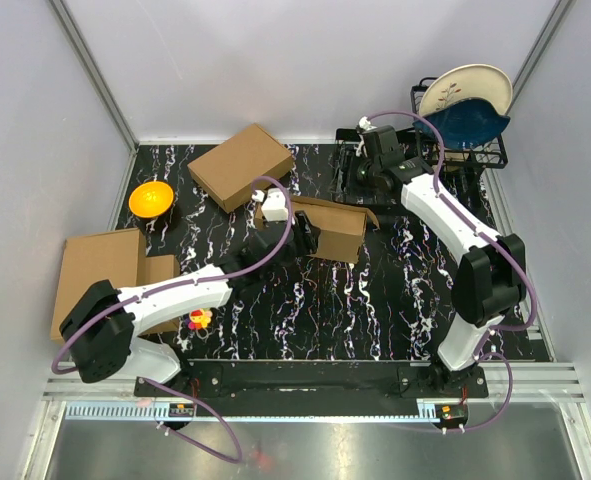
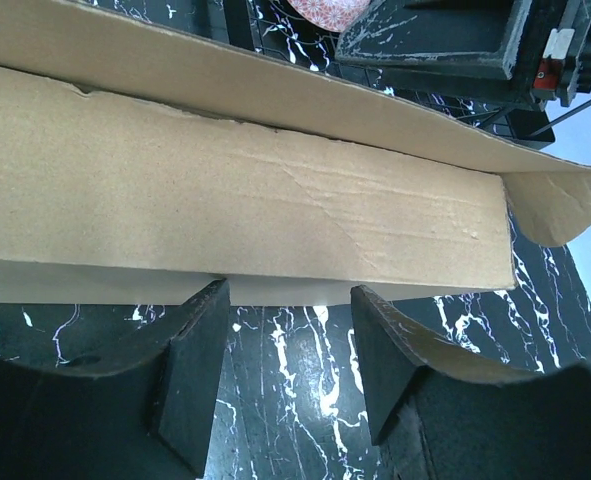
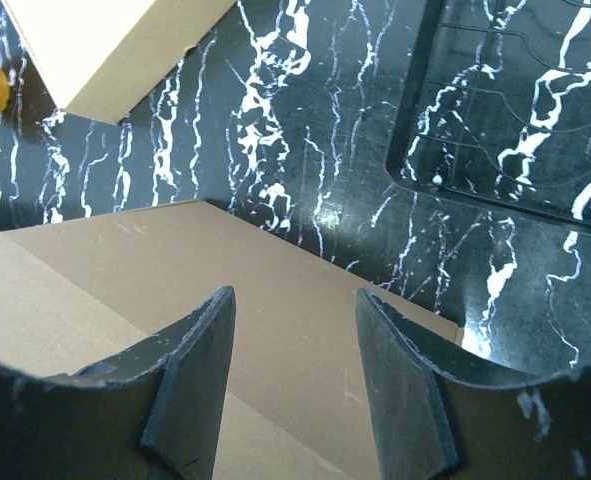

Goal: Fold the paper box
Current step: Adjust the paper box at the center of the board.

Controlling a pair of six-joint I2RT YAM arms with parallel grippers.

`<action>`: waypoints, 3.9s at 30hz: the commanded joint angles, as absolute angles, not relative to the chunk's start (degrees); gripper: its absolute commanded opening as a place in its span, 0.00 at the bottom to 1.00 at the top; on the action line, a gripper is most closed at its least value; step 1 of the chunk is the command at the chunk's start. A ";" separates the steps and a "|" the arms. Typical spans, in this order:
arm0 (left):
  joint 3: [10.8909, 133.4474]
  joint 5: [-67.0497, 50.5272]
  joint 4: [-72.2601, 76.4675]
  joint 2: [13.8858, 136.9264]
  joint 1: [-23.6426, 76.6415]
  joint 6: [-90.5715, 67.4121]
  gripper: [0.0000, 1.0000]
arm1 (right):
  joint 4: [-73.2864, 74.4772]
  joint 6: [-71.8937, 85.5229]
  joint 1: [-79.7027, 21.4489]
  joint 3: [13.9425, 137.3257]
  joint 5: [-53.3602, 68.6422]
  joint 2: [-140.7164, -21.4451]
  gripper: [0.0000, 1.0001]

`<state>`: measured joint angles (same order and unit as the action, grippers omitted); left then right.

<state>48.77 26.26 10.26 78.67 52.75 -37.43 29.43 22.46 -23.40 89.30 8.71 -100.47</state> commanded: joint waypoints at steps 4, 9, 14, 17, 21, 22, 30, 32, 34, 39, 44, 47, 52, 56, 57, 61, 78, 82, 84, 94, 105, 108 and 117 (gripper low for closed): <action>51.07 29.35 9.76 73.66 52.47 -34.46 0.56 | 31.46 21.01 -23.20 90.97 -6.20 -92.04 0.59; 51.06 29.97 6.42 68.21 52.38 -32.26 0.57 | 34.27 17.85 -23.20 87.29 -12.13 -79.82 0.62; 50.02 33.65 2.47 60.67 52.03 -28.74 0.59 | 35.25 15.82 -23.29 77.19 -9.67 -68.59 0.64; 48.18 34.54 1.23 56.71 48.71 -28.13 0.60 | 31.75 15.56 -23.29 69.54 -7.74 -61.29 0.67; 46.06 26.75 1.84 55.46 43.16 -28.12 0.60 | 31.37 14.24 -23.29 64.61 -4.67 -57.31 0.72; 45.62 25.07 2.80 55.55 42.72 -27.86 0.59 | 31.55 13.98 -23.29 64.16 -4.40 -57.04 0.72; 39.11 10.03 20.20 59.32 42.71 -31.37 0.55 | 28.39 14.15 -23.29 61.35 -3.78 -57.92 0.72; 39.02 8.18 22.83 60.99 42.89 -31.64 0.54 | 28.21 14.24 -23.29 61.87 -3.17 -59.06 0.71; 39.02 8.17 23.55 61.78 43.15 -31.64 0.53 | 27.86 14.15 -23.29 61.96 -2.55 -59.76 0.71; 38.94 11.16 23.47 61.00 43.07 -29.89 0.54 | 26.72 13.45 -23.38 61.08 -0.36 -60.73 0.70; 39.55 10.55 22.59 61.43 43.15 -29.00 0.54 | 25.84 12.66 -23.29 59.94 -0.18 -62.57 0.69; 39.03 10.37 22.67 61.61 43.15 -29.70 0.54 | 25.23 12.13 -23.29 59.07 -0.09 -63.45 0.67; 38.15 10.81 22.33 60.56 43.15 -30.15 0.54 | 23.82 11.87 -23.38 58.62 -0.17 -65.12 0.62; 38.32 11.42 21.62 59.94 43.07 -29.18 0.54 | 22.42 12.30 -23.38 58.45 -0.09 -66.01 0.58; 38.49 11.51 21.36 60.03 43.07 -29.01 0.54 | 21.80 12.30 -23.47 58.45 -0.09 -66.27 0.57; 38.50 11.08 21.09 60.47 43.07 -29.09 0.54 | 21.27 12.13 -23.47 58.62 -0.18 -67.59 0.53; 40.16 20.82 12.40 52.47 40.87 -23.38 0.58 | 19.95 12.30 -23.73 57.66 0.62 -68.03 0.36; 40.60 24.25 9.32 51.51 37.10 -22.68 0.59 | 19.95 12.30 -23.82 56.78 0.35 -67.15 0.36; 40.52 23.82 9.32 51.50 34.21 -22.24 0.60 | 19.86 12.48 -23.82 56.43 0.44 -66.71 0.36; 42.19 10.22 9.84 55.11 27.34 -8.80 0.60 | 19.86 13.27 -23.82 56.78 1.32 -67.24 0.36; 43.59 -10.26 11.16 59.85 21.01 -2.64 0.54 | 19.95 13.54 -23.91 57.04 1.93 -67.33 0.36; 43.42 -12.39 11.95 60.47 20.83 -1.76 0.53 | 19.95 13.36 -24.08 56.87 1.76 -66.89 0.36; 45.44 -14.41 13.36 64.77 19.60 -0.35 0.48 | 19.51 13.62 -24.26 56.51 2.11 -66.88 0.36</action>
<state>41.41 -11.33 9.19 62.41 20.73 -1.93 21.69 13.30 -23.64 56.23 1.15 -67.94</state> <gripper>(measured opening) 0.494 0.362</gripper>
